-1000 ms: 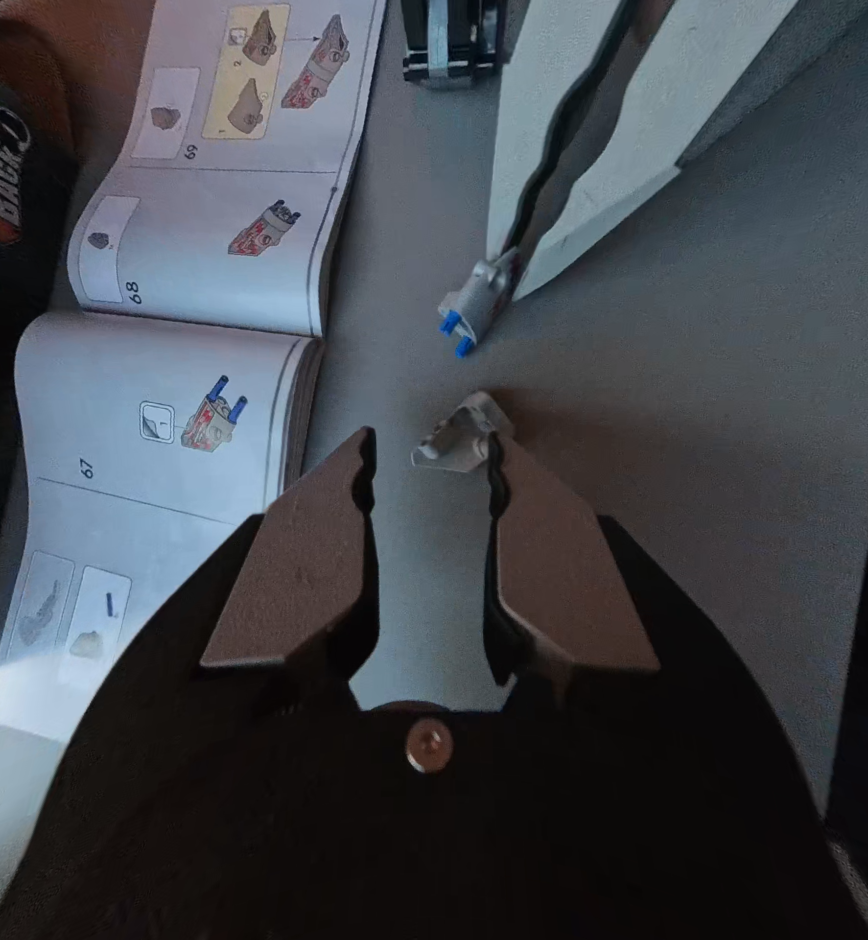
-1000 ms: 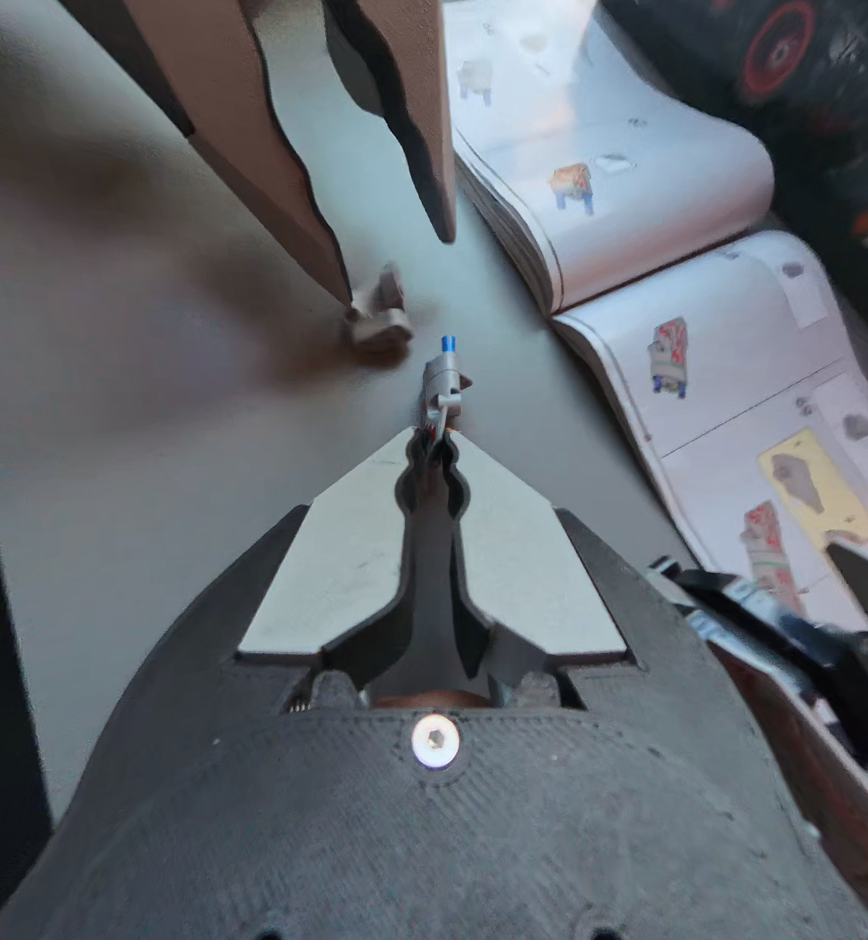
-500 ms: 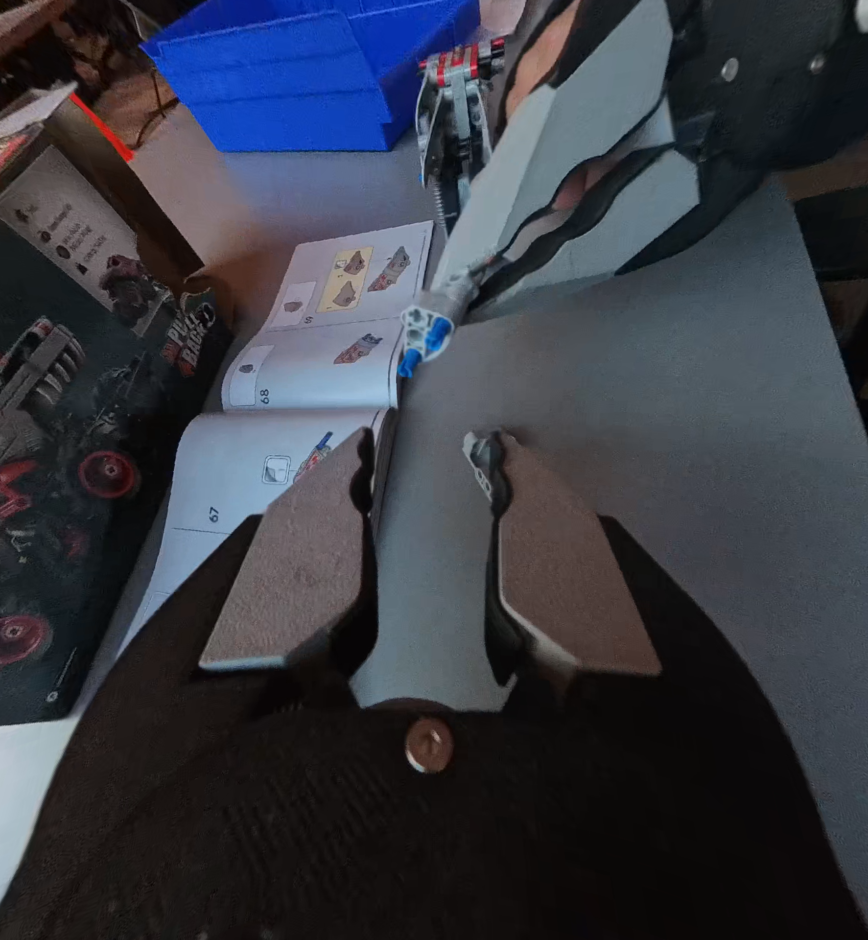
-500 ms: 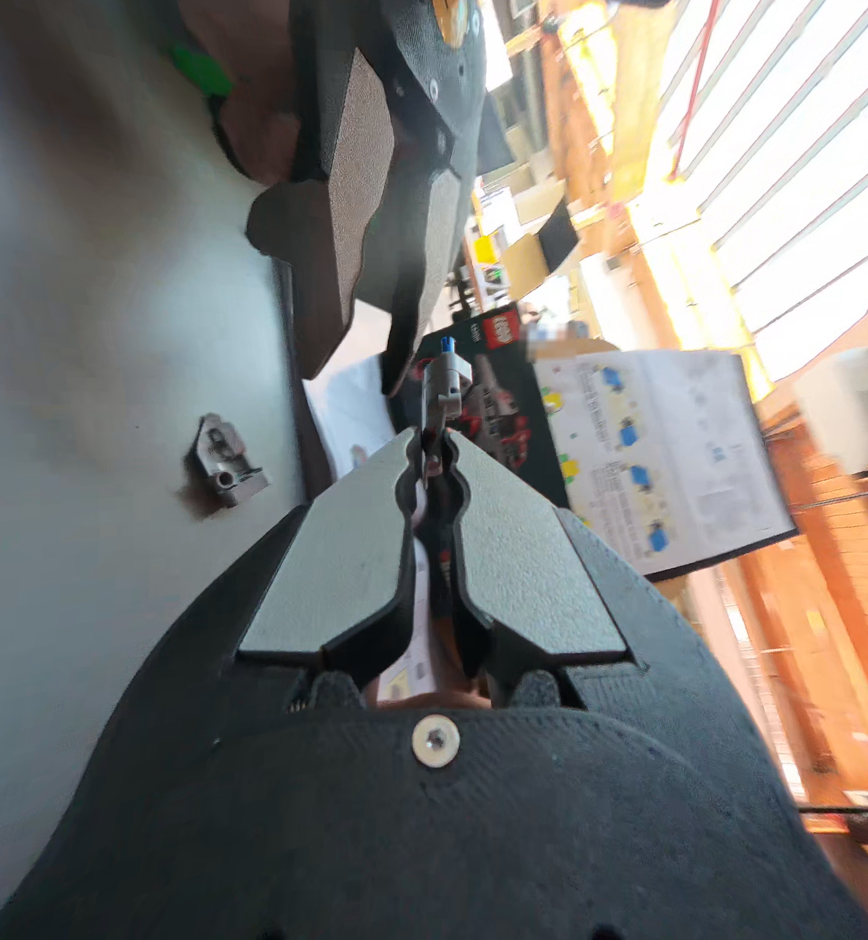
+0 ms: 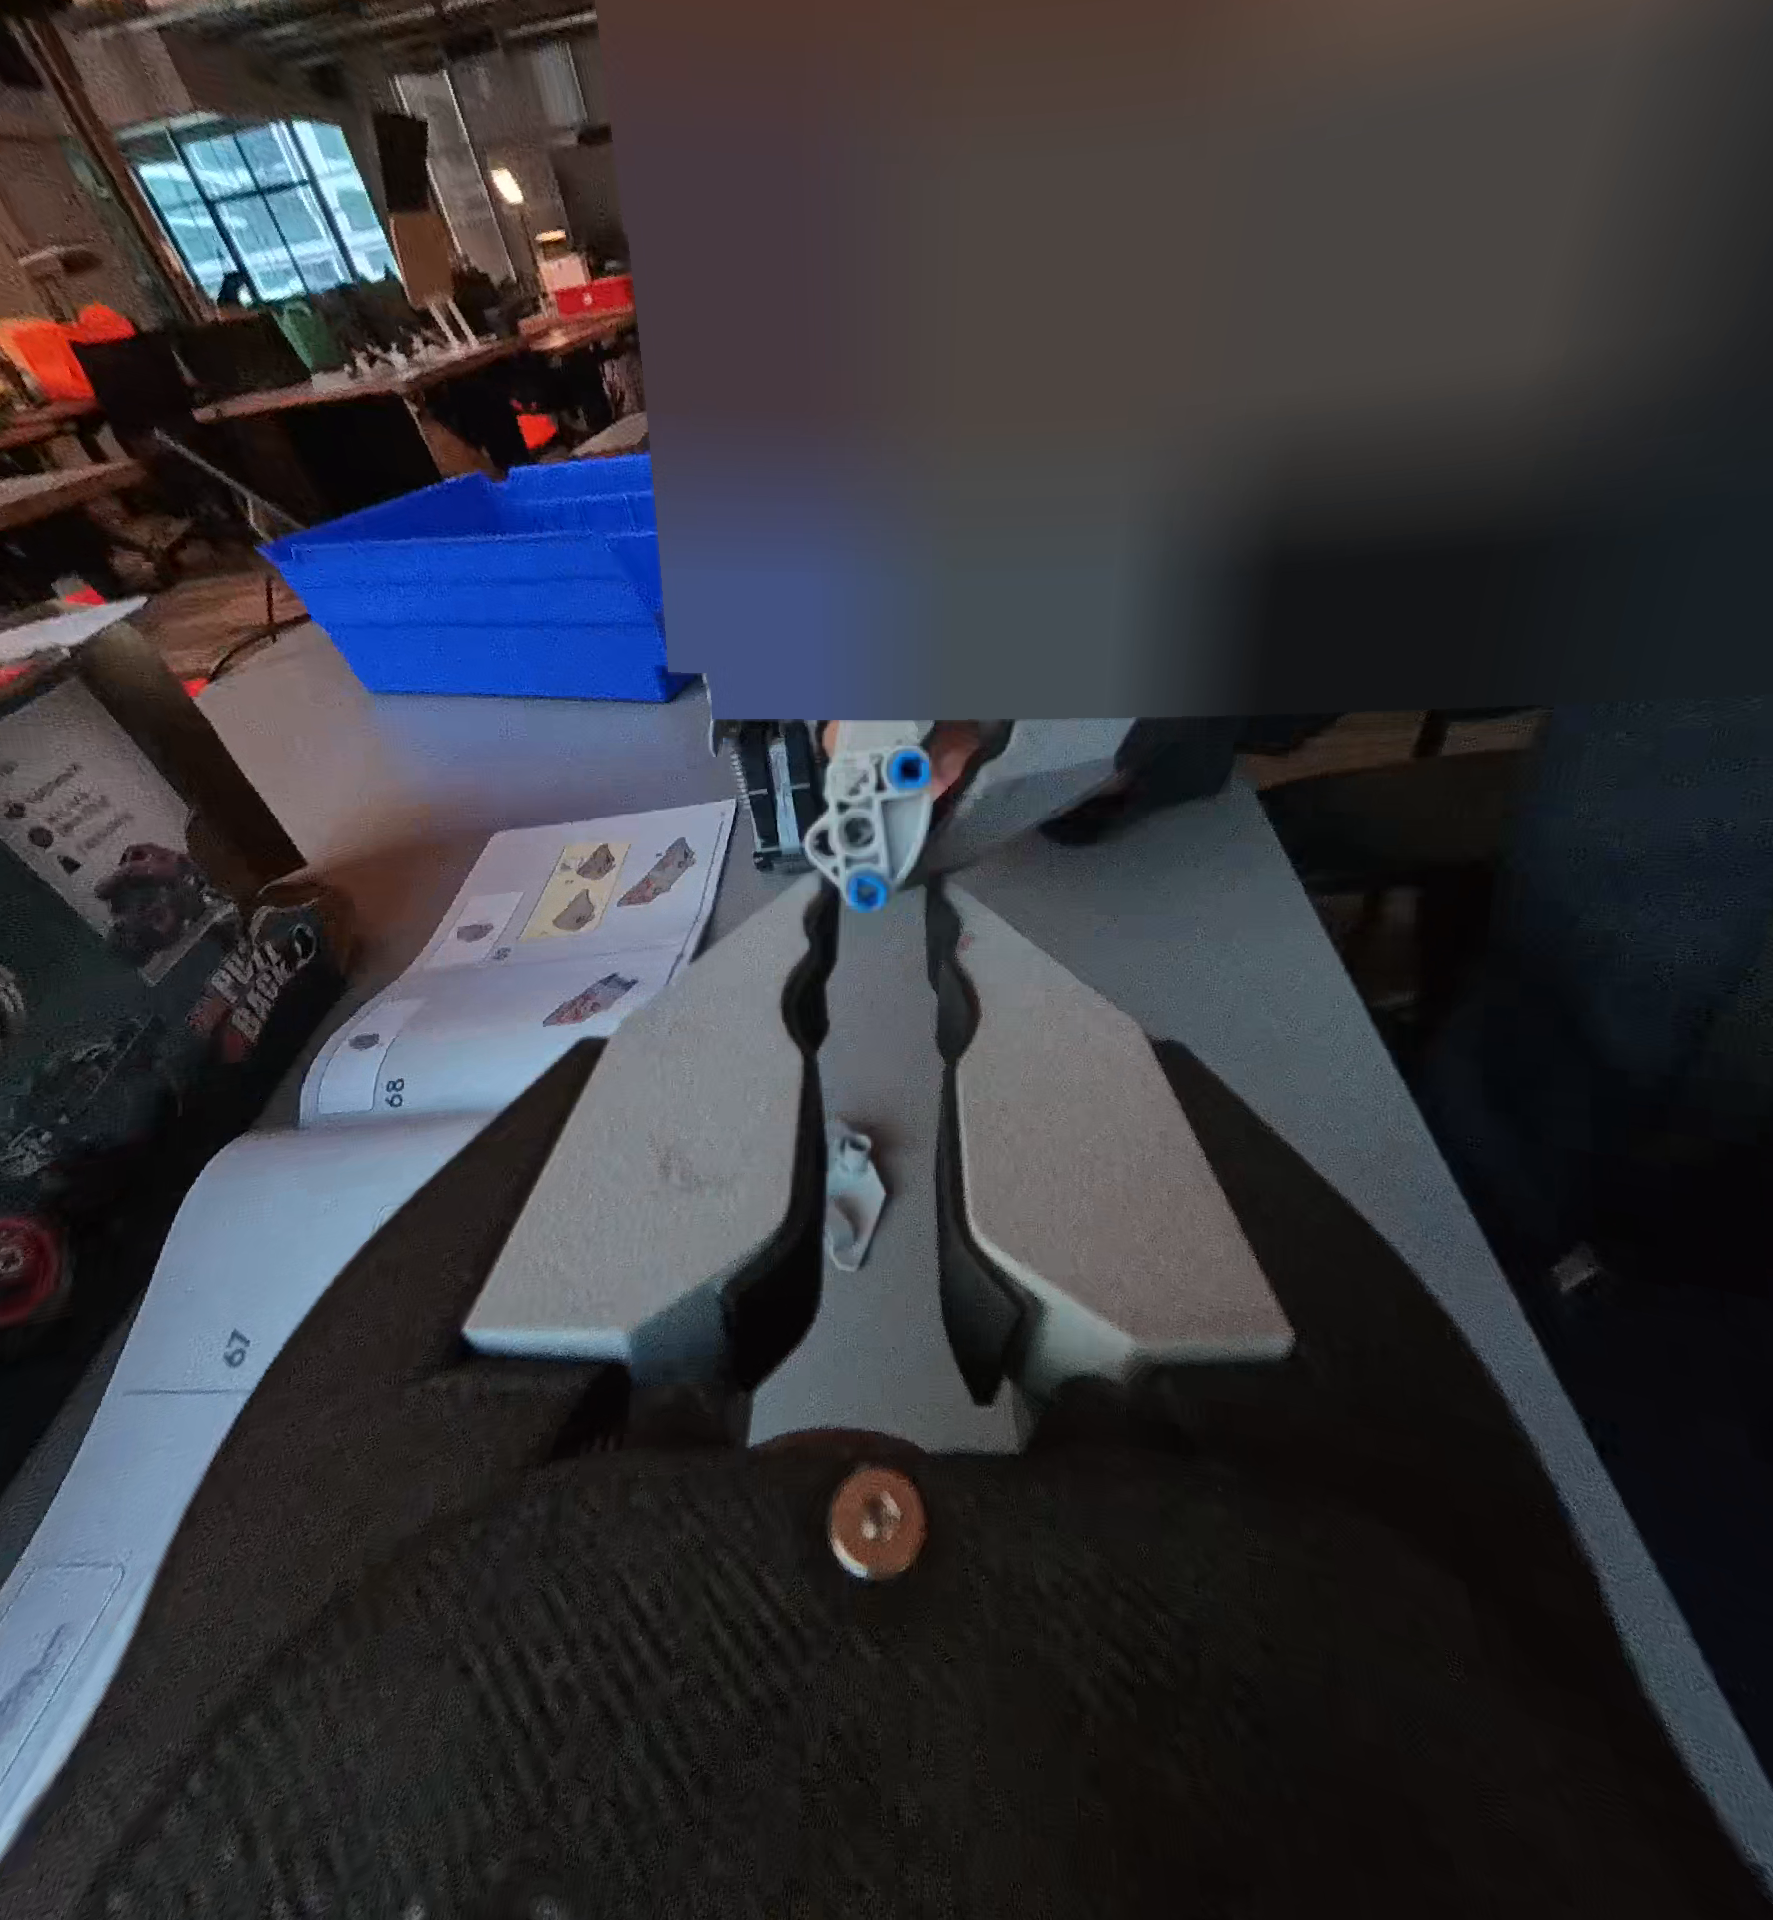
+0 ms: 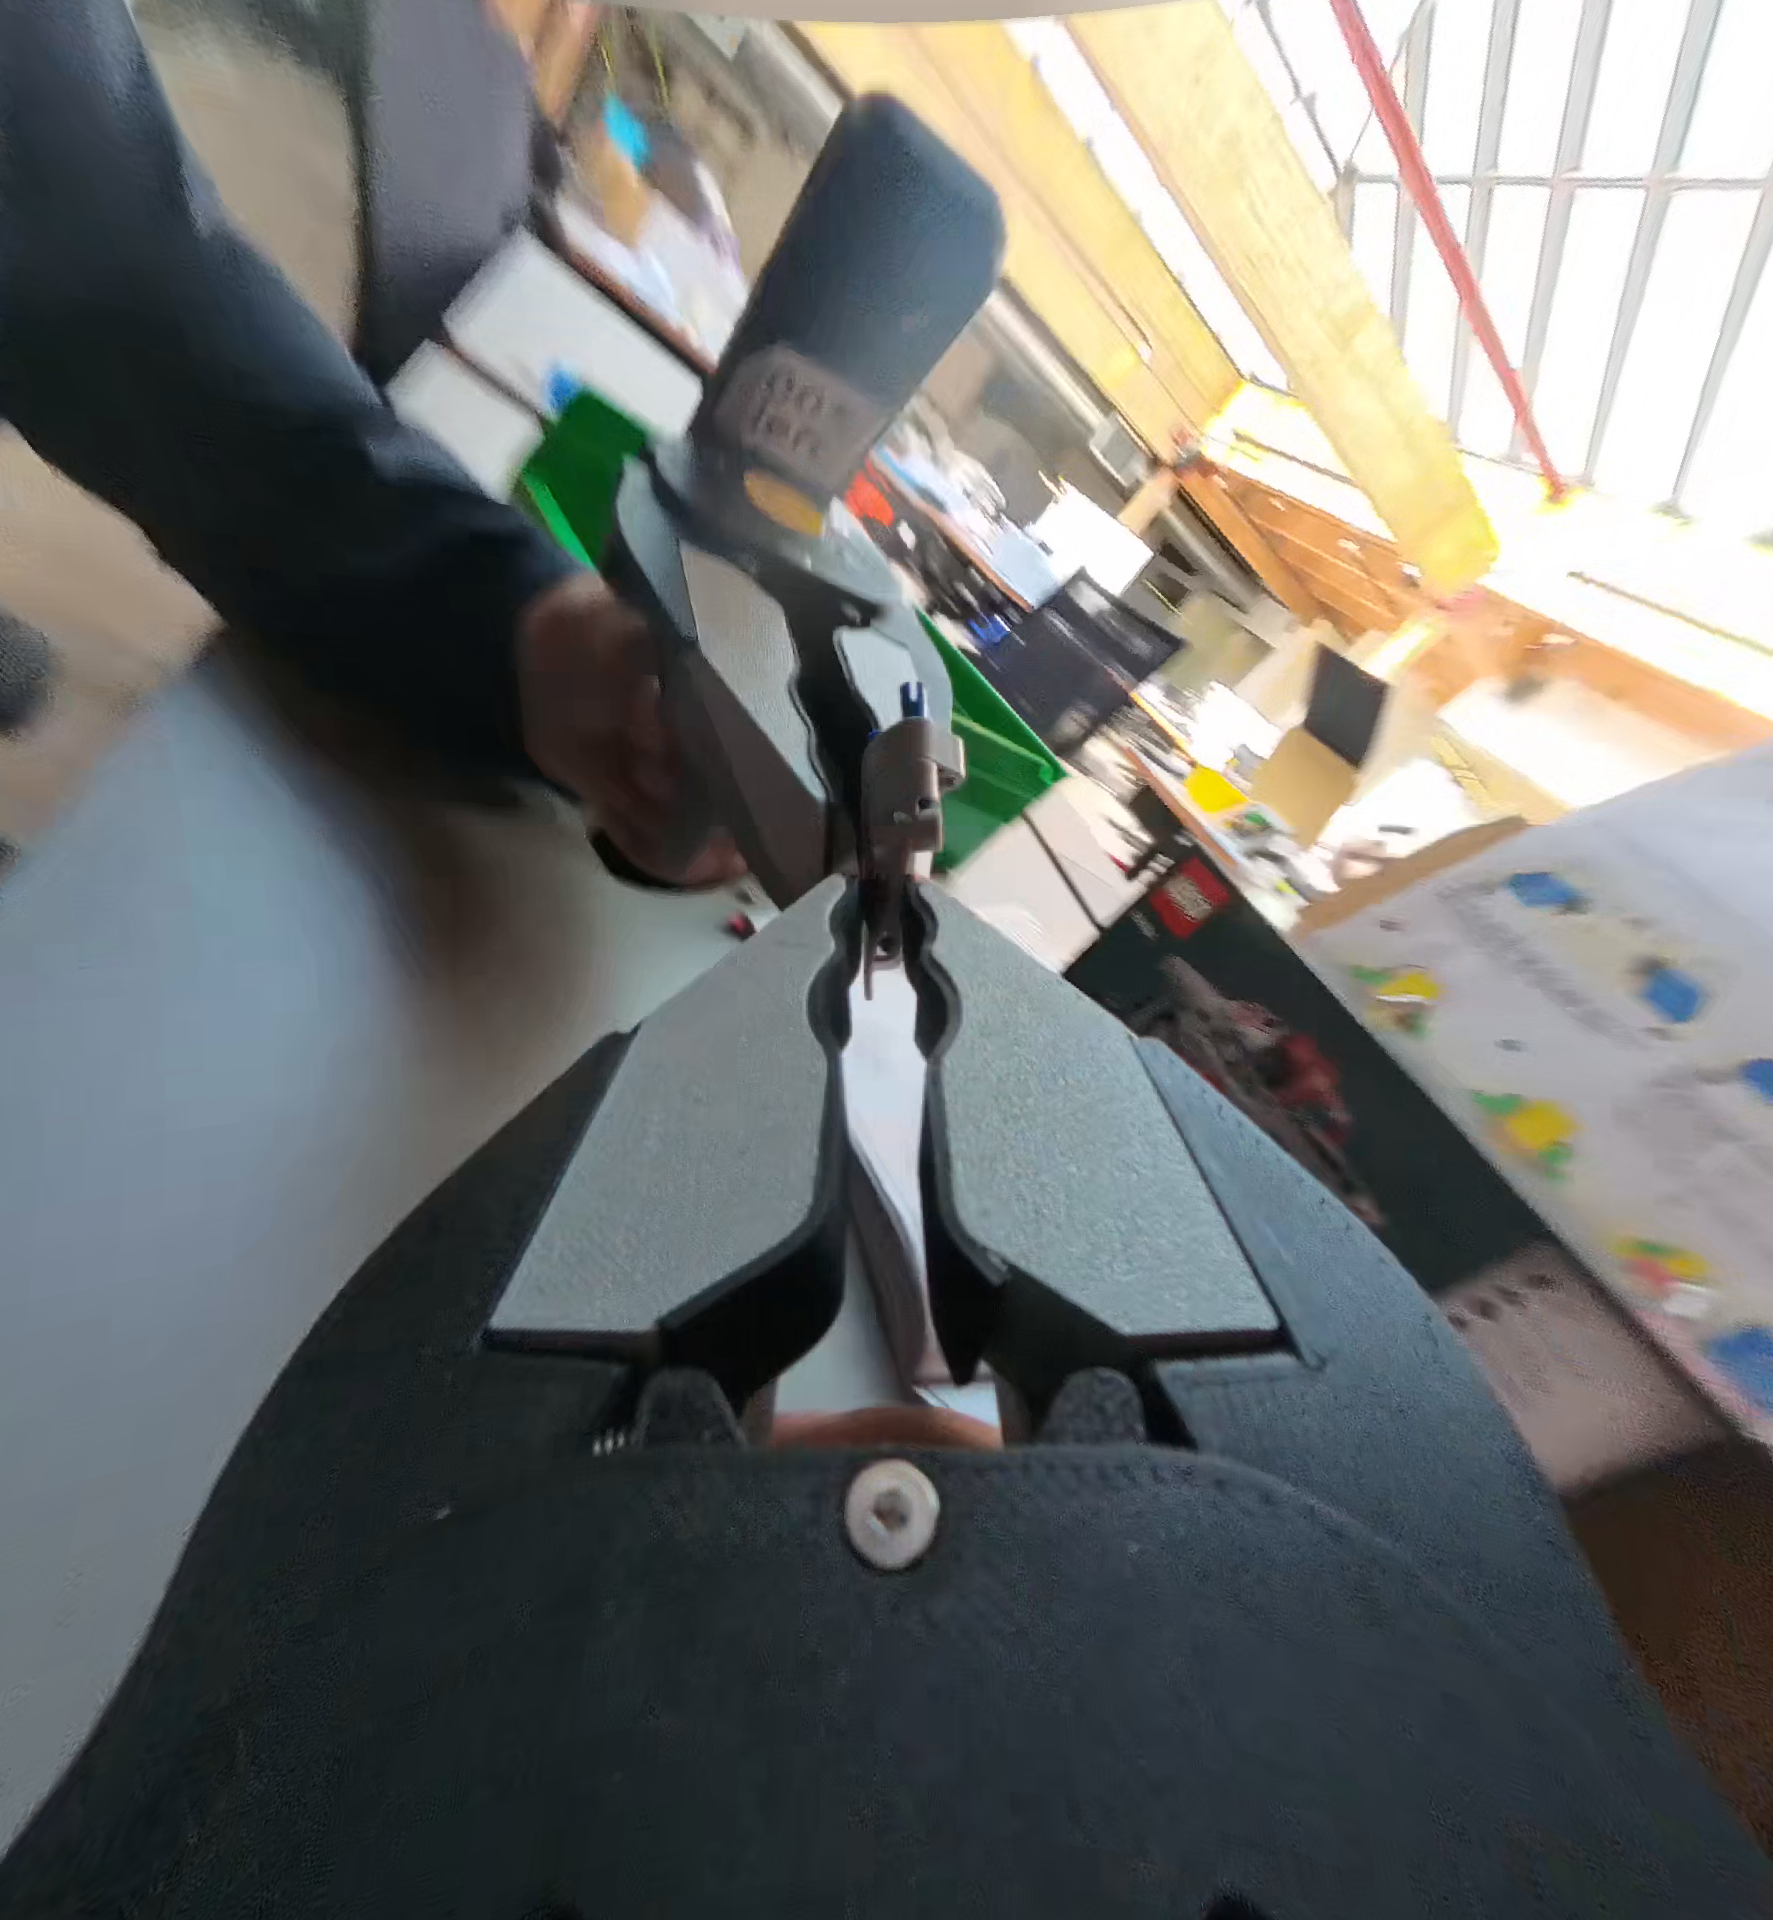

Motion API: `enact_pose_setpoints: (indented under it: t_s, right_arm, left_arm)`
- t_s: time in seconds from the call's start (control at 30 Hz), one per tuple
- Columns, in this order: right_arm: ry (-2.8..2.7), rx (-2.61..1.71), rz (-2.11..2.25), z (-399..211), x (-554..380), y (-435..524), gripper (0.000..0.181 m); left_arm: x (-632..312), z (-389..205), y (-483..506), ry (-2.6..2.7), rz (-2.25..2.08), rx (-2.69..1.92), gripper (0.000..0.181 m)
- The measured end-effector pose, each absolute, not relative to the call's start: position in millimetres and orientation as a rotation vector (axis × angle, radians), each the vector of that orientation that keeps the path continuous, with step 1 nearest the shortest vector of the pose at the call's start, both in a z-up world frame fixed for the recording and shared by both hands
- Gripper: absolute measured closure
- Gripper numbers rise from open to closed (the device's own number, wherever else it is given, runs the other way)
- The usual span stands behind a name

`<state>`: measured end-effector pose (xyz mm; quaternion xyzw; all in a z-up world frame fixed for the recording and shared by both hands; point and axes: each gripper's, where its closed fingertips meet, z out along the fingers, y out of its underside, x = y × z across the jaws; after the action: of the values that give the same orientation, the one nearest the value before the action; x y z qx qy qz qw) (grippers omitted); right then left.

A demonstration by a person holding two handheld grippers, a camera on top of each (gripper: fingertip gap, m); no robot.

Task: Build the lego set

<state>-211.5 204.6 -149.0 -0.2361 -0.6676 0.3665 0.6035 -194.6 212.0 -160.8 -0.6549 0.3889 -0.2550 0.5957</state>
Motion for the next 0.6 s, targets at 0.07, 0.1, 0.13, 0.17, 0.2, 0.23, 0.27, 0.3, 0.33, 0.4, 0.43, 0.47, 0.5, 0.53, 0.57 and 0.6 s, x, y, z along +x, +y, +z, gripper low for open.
enact_pose_setpoints:
  t_s: [0.07, 0.1, 0.13, 0.17, 0.2, 0.23, 0.27, 0.3, 0.33, 0.4, 0.43, 0.47, 0.5, 0.53, 0.57, 0.6]
  right_arm:
    - [-1.515, -0.565, 1.084, -140, -208, 200, 0.178]
    - [-1.498, -0.564, 1.147, -137, -207, 200, 0.177]
    - [-1.484, -0.553, 1.192, -136, -206, 200, 0.178]
    - [-1.476, -0.539, 1.225, -136, -206, 199, 0.178]
    - [-1.468, -0.532, 1.248, -136, -206, 199, 0.178]
    - [-1.459, -0.534, 1.266, -136, -206, 200, 0.178]
    - [-1.454, -0.535, 1.282, -135, -206, 200, 0.178]
    - [-1.452, -0.528, 1.297, -134, -205, 199, 0.178]
    - [-1.45, -0.516, 1.314, -132, -204, 198, 0.178]
    - [-1.446, -0.503, 1.344, -130, -202, 196, 0.178]
    - [-1.444, -0.494, 1.365, -130, -200, 196, 0.177]
    - [-1.44, -0.49, 1.391, -129, -199, 196, 0.178]
    - [-1.434, -0.497, 1.412, -128, -198, 197, 0.178]
    - [-1.43, -0.5, 1.424, -128, -197, 198, 0.178]
    - [-1.433, -0.498, 1.432, -128, -196, 199, 0.178]
    - [-1.444, -0.491, 1.435, -129, -195, 198, 0.178]
  left_arm:
    - [-194, -152, 210, 0.887, -0.582, -1.469, 0.179]
    - [-195, -147, 210, 0.874, -0.578, -1.454, 0.18]
    - [-195, -146, 209, 0.871, -0.583, -1.454, 0.18]
    - [-195, -146, 209, 0.871, -0.59, -1.46, 0.179]
    - [-195, -145, 208, 0.868, -0.59, -1.456, 0.179]
    - [-195, -145, 208, 0.865, -0.585, -1.453, 0.178]
    - [-194, -144, 207, 0.865, -0.591, -1.448, 0.174]
    - [-193, -143, 206, 0.859, -0.607, -1.446, 0.173]
    - [-192, -141, 205, 0.853, -0.63, -1.437, 0.173]
    - [-190, -138, 202, 0.841, -0.673, -1.427, 0.171]
    - [-189, -137, 200, 0.839, -0.694, -1.424, 0.168]
    - [-187, -137, 199, 0.84, -0.716, -1.418, 0.166]
    - [-185, -136, 198, 0.835, -0.733, -1.416, 0.161]
    - [-183, -136, 197, 0.83, -0.751, -1.419, 0.157]
    - [-181, -136, 197, 0.827, -0.765, -1.422, 0.155]
    - [-182, -136, 198, 0.818, -0.759, -1.426, 0.153]
